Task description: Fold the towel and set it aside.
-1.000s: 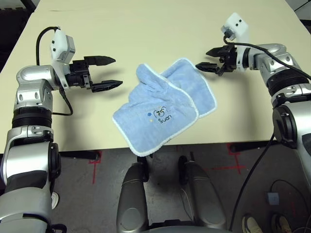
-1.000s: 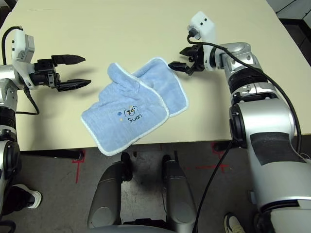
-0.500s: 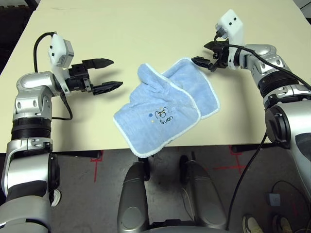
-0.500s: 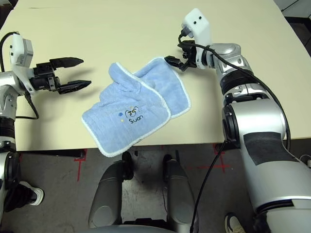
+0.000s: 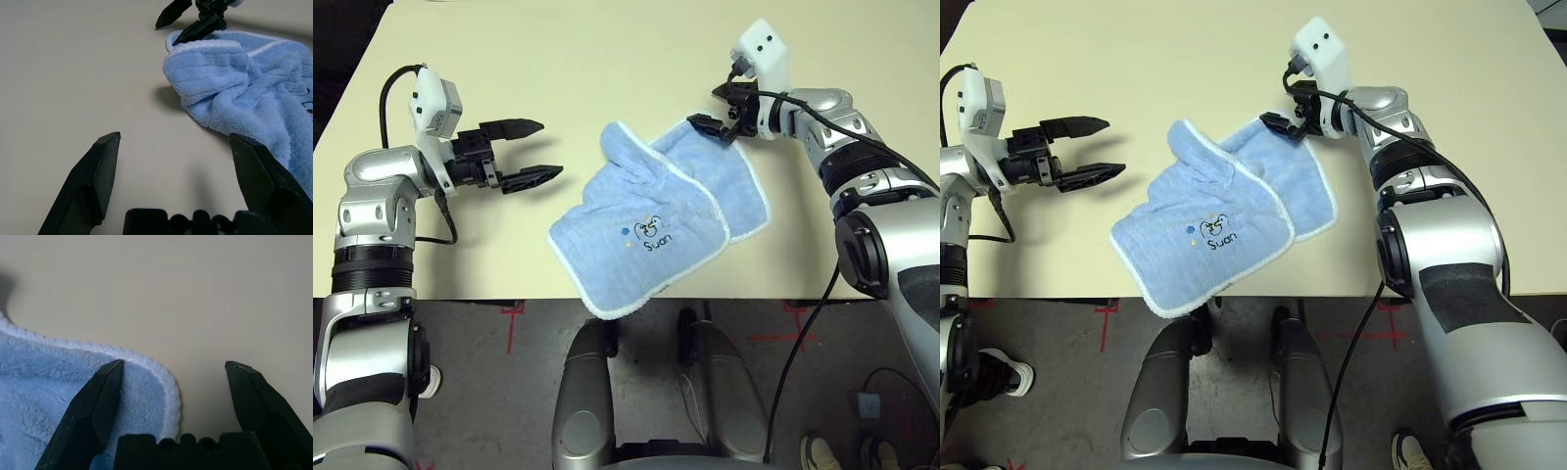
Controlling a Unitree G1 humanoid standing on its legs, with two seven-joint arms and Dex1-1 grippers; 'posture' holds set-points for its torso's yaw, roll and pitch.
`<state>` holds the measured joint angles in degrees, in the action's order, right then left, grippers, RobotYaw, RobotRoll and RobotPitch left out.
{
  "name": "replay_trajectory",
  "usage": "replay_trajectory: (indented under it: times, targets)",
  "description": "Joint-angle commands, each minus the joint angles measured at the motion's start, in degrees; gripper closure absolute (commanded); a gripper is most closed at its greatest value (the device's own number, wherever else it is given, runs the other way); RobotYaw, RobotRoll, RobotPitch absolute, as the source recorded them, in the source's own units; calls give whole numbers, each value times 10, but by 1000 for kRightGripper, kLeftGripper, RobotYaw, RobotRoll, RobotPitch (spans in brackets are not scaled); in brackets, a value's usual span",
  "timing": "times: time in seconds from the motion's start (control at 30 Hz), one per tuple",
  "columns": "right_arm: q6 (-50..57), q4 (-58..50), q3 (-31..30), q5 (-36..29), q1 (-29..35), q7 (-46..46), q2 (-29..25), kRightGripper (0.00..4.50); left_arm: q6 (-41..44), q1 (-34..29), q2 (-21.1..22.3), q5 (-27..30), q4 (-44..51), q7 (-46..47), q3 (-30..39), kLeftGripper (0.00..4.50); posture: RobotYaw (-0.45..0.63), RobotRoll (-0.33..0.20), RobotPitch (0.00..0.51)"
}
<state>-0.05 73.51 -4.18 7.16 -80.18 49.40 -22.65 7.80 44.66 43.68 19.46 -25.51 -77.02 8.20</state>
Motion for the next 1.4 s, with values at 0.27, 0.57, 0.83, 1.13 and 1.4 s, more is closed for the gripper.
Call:
replay_trajectory:
  times: [0.27,0.57,0.83,1.13,1.4]
  targets:
    - [12,15,-5,21,-1,28,-28,0,8,-16,11,15,25,6,5,17,113,0,432]
    - [31,19,-20,36,25,11,-10,0,8,-21,5,18,32,14,4,17,126,0,431]
    - [39,16,-18,34,23,29,-12,1997,7,-13,8,17,25,11,1,0,118,0,421]
    - [45,9,-2,18,10,52,-28,4467,-4,4,1,10,0,10,-7,0,95,0,402]
    - [-11,-23,101,-88,-13,90,-22,4467,-5,18,-16,8,-28,25,-9,0,61,0,365]
